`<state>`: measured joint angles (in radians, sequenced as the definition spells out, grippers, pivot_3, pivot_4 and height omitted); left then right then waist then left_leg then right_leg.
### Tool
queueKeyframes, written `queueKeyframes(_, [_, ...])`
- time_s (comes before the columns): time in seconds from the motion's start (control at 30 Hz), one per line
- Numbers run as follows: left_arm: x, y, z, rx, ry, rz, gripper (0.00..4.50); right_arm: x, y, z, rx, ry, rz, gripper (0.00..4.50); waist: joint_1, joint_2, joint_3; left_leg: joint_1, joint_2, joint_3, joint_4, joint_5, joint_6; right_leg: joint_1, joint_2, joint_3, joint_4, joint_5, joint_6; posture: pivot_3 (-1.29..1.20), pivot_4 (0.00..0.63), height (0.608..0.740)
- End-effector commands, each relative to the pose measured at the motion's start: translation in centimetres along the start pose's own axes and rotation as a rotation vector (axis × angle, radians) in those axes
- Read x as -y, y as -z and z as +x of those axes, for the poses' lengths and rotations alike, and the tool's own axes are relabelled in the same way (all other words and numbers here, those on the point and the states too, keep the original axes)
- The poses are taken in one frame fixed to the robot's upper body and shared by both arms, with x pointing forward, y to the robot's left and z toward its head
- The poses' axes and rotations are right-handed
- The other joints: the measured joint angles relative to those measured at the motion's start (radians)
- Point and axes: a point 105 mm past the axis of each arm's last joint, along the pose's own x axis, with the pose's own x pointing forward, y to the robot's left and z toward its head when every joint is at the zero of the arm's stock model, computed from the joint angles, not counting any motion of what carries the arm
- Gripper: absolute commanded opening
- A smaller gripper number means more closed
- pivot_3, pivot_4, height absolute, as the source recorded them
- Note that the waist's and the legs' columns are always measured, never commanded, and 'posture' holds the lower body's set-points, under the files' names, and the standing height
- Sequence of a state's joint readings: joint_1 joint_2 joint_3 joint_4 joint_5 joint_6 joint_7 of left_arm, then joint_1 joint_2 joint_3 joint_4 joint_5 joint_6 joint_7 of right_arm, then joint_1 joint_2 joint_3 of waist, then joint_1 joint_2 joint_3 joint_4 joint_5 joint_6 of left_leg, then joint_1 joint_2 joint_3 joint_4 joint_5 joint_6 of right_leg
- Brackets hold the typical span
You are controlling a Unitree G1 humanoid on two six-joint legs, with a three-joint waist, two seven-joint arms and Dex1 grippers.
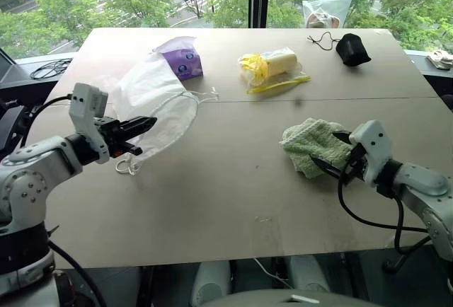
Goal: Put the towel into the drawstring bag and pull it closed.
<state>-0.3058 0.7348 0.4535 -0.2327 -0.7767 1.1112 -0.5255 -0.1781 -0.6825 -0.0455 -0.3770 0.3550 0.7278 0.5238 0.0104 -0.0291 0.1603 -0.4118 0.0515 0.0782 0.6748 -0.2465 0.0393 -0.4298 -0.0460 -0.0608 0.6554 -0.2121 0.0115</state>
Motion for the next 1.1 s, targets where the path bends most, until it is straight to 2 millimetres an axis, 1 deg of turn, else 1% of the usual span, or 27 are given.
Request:
queueKeyframes(0.03, [1.5,-1.1,1.8,0.040,0.007,0.013,0.07,2.1,3.2,1.9,-0.172,0.031,0.083,4.50,0.001,-0.002,0.001,0.000,-0.002,-0.001,0.001,0.000,0.000,0.000,0.000,0.000,0.002,0.000,0.000,0.00,0.150,0.740])
queueKeyframes(0.07, [1.9,-1.2,2.3,0.047,0.011,0.011,0.07,2.0,3.7,2.5,-0.205,0.008,0.132,4.50,0.001,-0.002,0.001,-0.001,-0.002,-0.001,0.001,0.000,0.000,-0.001,0.000,0.001,0.003,0.000,-0.001,0.00,0.150,0.740])
queueKeyframes(0.13, [2.5,-1.3,3.2,0.058,0.020,-0.003,0.07,1.0,4.7,3.4,-0.271,-0.079,0.230,4.50,-0.003,-0.003,0.000,0.000,-0.003,-0.002,0.002,0.000,0.000,0.000,0.000,0.003,0.003,0.002,-0.003,0.00,0.150,0.740])
queueKeyframes(0.2, [3.1,-1.7,4.2,0.066,0.027,-0.008,0.07,-0.4,5.8,4.3,-0.349,-0.163,0.322,4.50,-0.011,-0.007,-0.003,0.001,-0.003,-0.001,0.002,0.000,0.000,0.001,0.001,0.005,0.003,0.002,-0.004,0.00,0.150,0.740])
queueKeyframes(0.27, [3.7,-1.8,4.7,0.063,0.040,-0.007,0.07,-1.0,6.2,4.8,-0.376,-0.194,0.339,4.50,-0.023,-0.011,-0.005,0.003,-0.003,-0.001,0.002,0.000,0.000,0.003,0.001,0.005,0.003,0.002,-0.004,0.00,0.150,0.740])
queueKeyframes(0.3, [4.0,-1.8,4.8,0.058,0.051,-0.004,0.00,-1.2,6.1,5.1,-0.368,-0.206,0.336,3.97,-0.027,-0.013,-0.005,0.007,-0.002,-0.001,0.002,0.000,0.000,0.007,0.001,0.005,0.003,0.002,-0.003,0.00,0.150,0.740])
queueKeyframes(0.33, [4.2,-1.8,4.8,0.053,0.058,-0.003,0.00,-1.2,5.8,5.3,-0.342,-0.208,0.330,3.57,-0.029,-0.015,-0.006,0.012,-0.002,0.000,0.001,0.000,0.000,0.010,0.001,0.005,0.002,0.000,-0.001,0.00,0.150,0.740])
queueKeyframes(0.37, [4.4,-1.7,4.8,0.045,0.065,-0.016,0.00,-1.4,5.1,5.5,-0.300,-0.218,0.326,3.19,-0.031,-0.015,-0.007,0.017,0.002,0.001,-0.001,0.000,0.000,0.014,0.001,0.005,0.001,-0.001,-0.002,0.00,0.150,0.740])
queueKeyframes(0.43, [4.6,-1.4,4.7,0.030,0.075,-0.039,0.00,-1.8,3.5,5.4,-0.218,-0.254,0.328,2.17,-0.032,-0.015,-0.007,0.019,0.003,0.002,-0.002,0.000,-0.001,0.015,0.002,0.006,0.001,-0.001,-0.002,0.00,0.150,0.740])
queueKeyframes(0.47, [4.7,-1.4,4.7,0.026,0.078,-0.045,0.00,-2.0,3.1,5.4,-0.197,-0.266,0.329,1.92,-0.032,-0.015,-0.007,0.019,0.004,0.002,-0.002,0.000,-0.001,0.015,0.002,0.007,0.001,-0.001,-0.002,0.00,0.150,0.740])
queueKeyframes(0.57, [5.4,0.0,4.9,-0.031,0.101,-0.094,0.00,-4.9,-1.6,4.0,0.062,-0.440,0.255,0.50,-0.031,-0.014,-0.006,0.018,0.004,0.002,-0.002,0.000,-0.001,0.014,0.002,0.008,0.002,-0.001,-0.001,0.00,0.150,0.740])
queueKeyframes(0.6, [5.6,0.6,5.1,-0.055,0.102,-0.098,0.00,-6.0,-3.3,3.3,0.143,-0.500,0.257,0.16,-0.030,-0.012,-0.005,0.018,0.004,0.002,-0.003,0.000,-0.001,0.013,0.002,0.009,0.002,0.000,0.000,0.00,0.150,0.740])
queueKeyframes(0.63, [5.8,1.0,5.3,-0.071,0.102,-0.099,0.00,-7.0,-4.6,2.8,0.207,-0.550,0.257,0.04,-0.030,-0.010,-0.003,0.017,0.005,0.002,-0.003,0.000,-0.001,0.012,0.003,0.009,0.002,0.000,0.000,0.00,0.150,0.740])
queueKeyframes(0.67, [5.9,1.2,5.5,-0.078,0.105,-0.102,0.00,-8.0,-6.0,2.3,0.269,-0.600,0.271,0.04,-0.030,-0.006,-0.001,0.016,0.004,0.002,-0.004,0.000,-0.001,0.010,0.003,0.010,0.003,0.000,0.000,0.00,0.150,0.740])
queueKeyframes(0.73, [6.4,1.3,5.9,-0.082,0.120,-0.109,0.00,-9.4,-7.7,2.0,0.335,-0.665,0.307,0.04,-0.026,-0.004,0.000,0.013,0.004,0.004,-0.004,0.000,-0.002,0.007,0.003,0.012,0.003,0.000,0.000,0.00,0.150,0.740])
queueKeyframes(0.77, [6.6,1.3,6.2,-0.084,0.127,-0.104,0.00,-10.1,-8.3,2.2,0.360,-0.682,0.308,0.04,-0.024,-0.004,0.000,0.013,0.004,0.004,-0.004,0.000,-0.002,0.007,0.003,0.012,0.003,0.000,0.000,0.00,0.150,0.740])
queueKeyframes(0.83, [7.4,1.3,6.7,-0.085,0.162,-0.091,0.00,-11.4,-8.9,3.7,0.365,-0.669,0.296,0.04,-0.022,-0.004,0.000,0.012,0.003,0.004,-0.004,0.000,-0.002,0.007,0.003,0.012,0.003,0.000,0.000,0.00,0.150,0.740])
queueKeyframes(0.87, [7.9,1.1,6.8,-0.079,0.186,-0.093,0.00,-12.1,-8.5,4.8,0.329,-0.656,0.265,0.04,-0.020,-0.004,0.000,0.012,0.003,0.004,-0.004,0.000,-0.002,0.007,0.003,0.012,0.002,0.000,0.000,0.00,0.150,0.740])
queueKeyframes(0.93, [8.9,0.4,6.9,-0.053,0.238,-0.094,0.00,-13.2,-6.5,7.3,0.222,-0.597,0.130,0.04,-0.020,-0.004,0.000,0.012,0.003,0.004,-0.004,0.000,-0.001,0.007,0.002,0.011,0.002,0.000,-0.001,0.00,0.150,0.740])
queueKeyframes(0.97, [9.3,0.0,6.8,-0.041,0.265,-0.097,0.00,-13.8,-5.4,8.2,0.179,-0.583,0.054,0.04,-0.020,-0.004,0.000,0.012,0.002,0.004,-0.004,0.000,-0.001,0.007,0.002,0.011,0.002,-0.001,-0.002,0.00,0.150,0.740])
queueKeyframes(1.03, [10.0,-0.7,6.5,-0.025,0.307,-0.093,0.00,-14.7,-3.7,9.6,0.121,-0.571,-0.071,0.04,-0.020,-0.004,0.001,0.012,0.002,0.004,-0.004,0.000,-0.001,0.006,0.001,0.011,0.002,-0.001,-0.003,0.00,0.150,0.740])
queueKeyframes(1.1, [10.3,-0.6,6.1,-0.030,0.321,-0.078,0.00,-15.1,-1.9,11.0,0.065,-0.541,-0.181,0.04,-0.023,-0.004,0.001,0.011,0.002,0.004,-0.005,0.000,-0.001,0.006,0.001,0.011,0.002,0.000,-0.004,0.00,0.150,0.740])
